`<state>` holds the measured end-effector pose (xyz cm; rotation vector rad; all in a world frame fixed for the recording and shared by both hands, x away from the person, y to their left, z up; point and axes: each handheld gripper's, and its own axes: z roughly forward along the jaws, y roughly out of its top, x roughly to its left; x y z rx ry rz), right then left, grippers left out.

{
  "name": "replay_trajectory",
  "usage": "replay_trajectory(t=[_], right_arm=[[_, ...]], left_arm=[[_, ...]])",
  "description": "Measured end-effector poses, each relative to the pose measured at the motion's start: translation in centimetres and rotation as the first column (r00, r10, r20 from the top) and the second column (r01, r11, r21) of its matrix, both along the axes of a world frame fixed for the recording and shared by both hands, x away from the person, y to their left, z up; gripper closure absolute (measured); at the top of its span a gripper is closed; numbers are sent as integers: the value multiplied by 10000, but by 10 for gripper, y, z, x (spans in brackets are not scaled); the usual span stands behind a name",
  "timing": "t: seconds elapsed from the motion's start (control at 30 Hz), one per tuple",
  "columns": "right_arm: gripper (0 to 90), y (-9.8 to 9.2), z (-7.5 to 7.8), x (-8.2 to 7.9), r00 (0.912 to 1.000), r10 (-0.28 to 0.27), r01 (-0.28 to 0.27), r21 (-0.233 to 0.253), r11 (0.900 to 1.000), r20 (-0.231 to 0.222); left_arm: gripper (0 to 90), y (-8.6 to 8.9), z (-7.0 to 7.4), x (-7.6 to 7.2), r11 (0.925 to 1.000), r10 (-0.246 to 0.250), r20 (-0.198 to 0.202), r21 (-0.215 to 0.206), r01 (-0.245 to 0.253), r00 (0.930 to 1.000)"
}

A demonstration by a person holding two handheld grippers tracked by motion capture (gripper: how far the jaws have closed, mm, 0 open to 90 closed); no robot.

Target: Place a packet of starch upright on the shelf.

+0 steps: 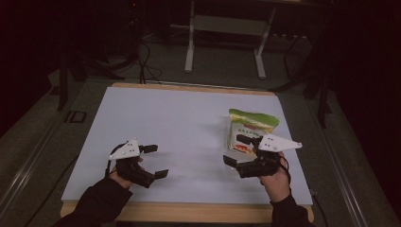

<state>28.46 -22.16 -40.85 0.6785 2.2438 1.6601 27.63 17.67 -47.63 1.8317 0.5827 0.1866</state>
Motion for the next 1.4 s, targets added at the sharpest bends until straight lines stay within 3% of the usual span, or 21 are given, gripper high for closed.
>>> replay_trajectory(t=[0.17, 0.43, 0.6, 0.7, 0.83, 1.4], right_arm=[[117, 6, -17, -3, 9995, 151, -156, -177, 9997, -269], [117, 4, -33, -12, 9997, 75, -87, -499, 9987, -223], [117, 2, -41, -13, 9993, 111, -126, -412, 9991, -364], [118, 2, -45, -15, 9993, 184, -199, -459, 9987, -317], [118, 4, -48, -16, 9998, 178, -174, -880, 9960, 40], [119, -1, -56, -9, 10000, 4, 6, -977, 9952, 94]], left_arm=[[5, 0, -1, -1, 10000, -26, 45, -65, 27, 10000], [5, 0, -3, -1, 10000, -56, 12, -65, 56, 10000], [5, 0, -4, -1, 10000, -67, 22, -5, 67, 10000], [5, 0, -5, -1, 10000, -76, 29, -35, 76, 10000], [5, 0, -6, -1, 9999, -131, 28, -20, 131, 9999], [5, 0, -7, -2, 9998, -161, 86, 69, 160, 9998]])
